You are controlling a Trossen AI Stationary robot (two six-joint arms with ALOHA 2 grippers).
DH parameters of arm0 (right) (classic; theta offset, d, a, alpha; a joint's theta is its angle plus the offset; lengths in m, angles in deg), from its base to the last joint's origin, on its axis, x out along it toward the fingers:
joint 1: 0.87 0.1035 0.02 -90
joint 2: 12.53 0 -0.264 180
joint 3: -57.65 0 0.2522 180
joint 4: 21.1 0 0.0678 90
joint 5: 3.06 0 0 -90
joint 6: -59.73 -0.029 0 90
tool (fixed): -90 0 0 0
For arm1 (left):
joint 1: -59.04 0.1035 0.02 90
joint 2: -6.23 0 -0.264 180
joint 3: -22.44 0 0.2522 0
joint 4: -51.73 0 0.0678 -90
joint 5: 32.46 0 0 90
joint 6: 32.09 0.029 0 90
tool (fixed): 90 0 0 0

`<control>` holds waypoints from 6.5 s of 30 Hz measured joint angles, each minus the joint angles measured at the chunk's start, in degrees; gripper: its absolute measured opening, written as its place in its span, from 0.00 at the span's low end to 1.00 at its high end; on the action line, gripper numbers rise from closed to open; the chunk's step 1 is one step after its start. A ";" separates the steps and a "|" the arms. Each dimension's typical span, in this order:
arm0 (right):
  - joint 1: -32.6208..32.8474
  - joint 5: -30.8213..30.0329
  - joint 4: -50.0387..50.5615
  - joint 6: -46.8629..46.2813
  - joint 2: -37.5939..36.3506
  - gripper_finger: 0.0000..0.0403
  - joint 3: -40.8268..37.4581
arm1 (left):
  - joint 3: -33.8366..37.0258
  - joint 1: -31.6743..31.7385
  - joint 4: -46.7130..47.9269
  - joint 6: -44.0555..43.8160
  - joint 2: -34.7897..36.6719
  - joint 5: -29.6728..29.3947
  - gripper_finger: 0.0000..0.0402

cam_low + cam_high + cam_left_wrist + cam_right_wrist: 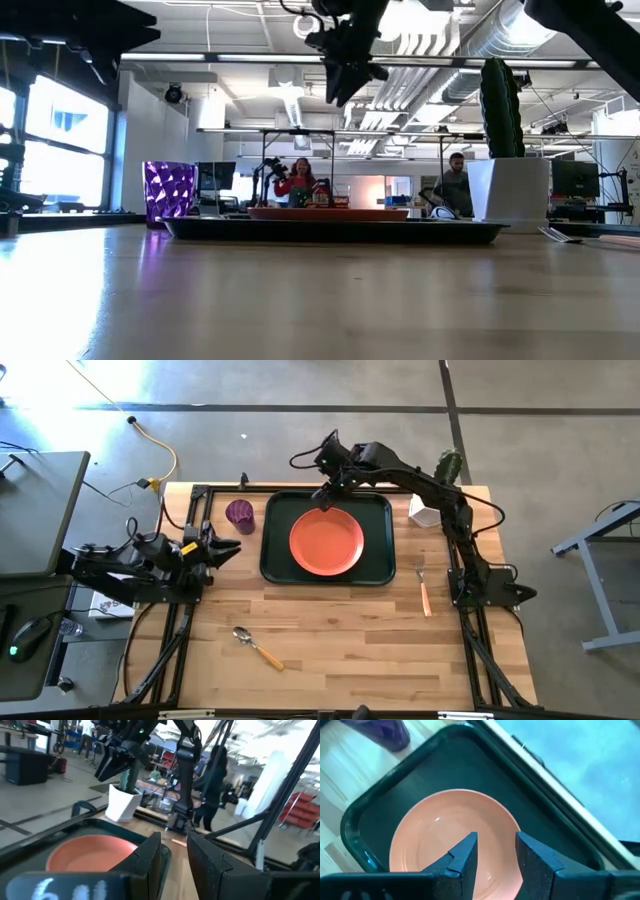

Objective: Pick and place plate/cup/fork/spoon on tray
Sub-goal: Put the purple glass on the black serving tray to the top left of the orange plate

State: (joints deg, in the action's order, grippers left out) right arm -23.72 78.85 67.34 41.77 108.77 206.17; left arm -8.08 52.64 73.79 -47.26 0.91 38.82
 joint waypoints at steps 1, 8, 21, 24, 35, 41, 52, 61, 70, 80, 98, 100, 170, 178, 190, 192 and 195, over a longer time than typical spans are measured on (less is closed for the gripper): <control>0.23 -0.57 -0.17 -0.01 -0.08 0.31 0.37 | -0.95 0.00 0.54 0.78 -0.90 -0.13 0.21; 1.28 -0.49 1.31 -3.12 -1.73 0.31 -0.52 | -6.86 0.01 2.91 5.80 -9.48 -2.74 0.21; 5.88 -1.11 1.94 -8.71 -1.73 0.31 -0.57 | -14.55 5.37 10.57 9.63 -23.83 -5.80 0.21; 7.45 -4.37 1.96 -10.51 -1.73 0.31 -0.57 | -17.24 8.26 14.94 10.39 -26.10 -5.78 0.21; 9.79 -9.08 2.29 -12.70 -2.05 0.31 -0.59 | -26.24 21.09 29.71 17.32 -33.40 -0.24 0.21; 9.39 -9.03 2.29 -12.31 -2.05 0.31 -0.59 | -28.41 27.51 30.96 19.06 -36.61 0.87 0.21; 7.01 -8.79 2.31 -8.10 -2.05 0.31 -0.59 | -29.59 38.68 34.31 17.12 -43.56 6.13 0.33; 2.22 -3.26 2.25 -5.09 -2.05 0.31 -0.61 | -29.59 42.91 36.04 13.21 -51.07 9.43 0.41; -0.97 -1.70 2.25 -2.53 -2.05 0.31 -0.61 | -29.80 43.96 36.46 12.20 -56.77 9.81 0.41; -2.35 -0.29 2.25 -1.69 -2.05 0.31 -0.63 | -40.49 45.74 46.90 12.62 -62.26 12.29 0.41; -2.26 -0.27 2.27 -1.05 -2.05 0.31 -0.63 | -42.27 48.01 51.76 12.28 -72.17 13.74 0.41; -2.26 -0.27 2.27 -1.03 -2.05 0.31 -0.63 | -42.26 48.01 51.76 12.29 -73.00 13.74 0.41; -4.02 -8.24 3.93 2.02 -8.15 0.31 -0.63 | -42.36 38.01 28.94 50.52 -64.51 13.50 0.01; -4.68 -8.12 3.96 4.15 -8.17 0.31 -0.63 | -51.53 38.09 33.65 50.03 -71.96 13.94 0.01; -4.66 -7.98 4.00 5.75 -8.17 0.31 -0.63 | -58.34 39.42 41.61 48.82 -83.22 16.13 0.01; -4.66 -7.98 4.00 6.33 -8.17 0.31 -0.63 | -58.42 39.42 41.90 48.81 -84.70 16.17 0.01; -4.66 -7.98 4.00 6.45 -8.17 0.31 -0.63 | -58.49 39.42 41.90 48.90 -86.60 16.15 0.01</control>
State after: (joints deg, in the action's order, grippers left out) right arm -28.38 70.86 71.33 48.22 100.59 205.54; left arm -66.56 92.05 115.69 1.64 -85.69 54.97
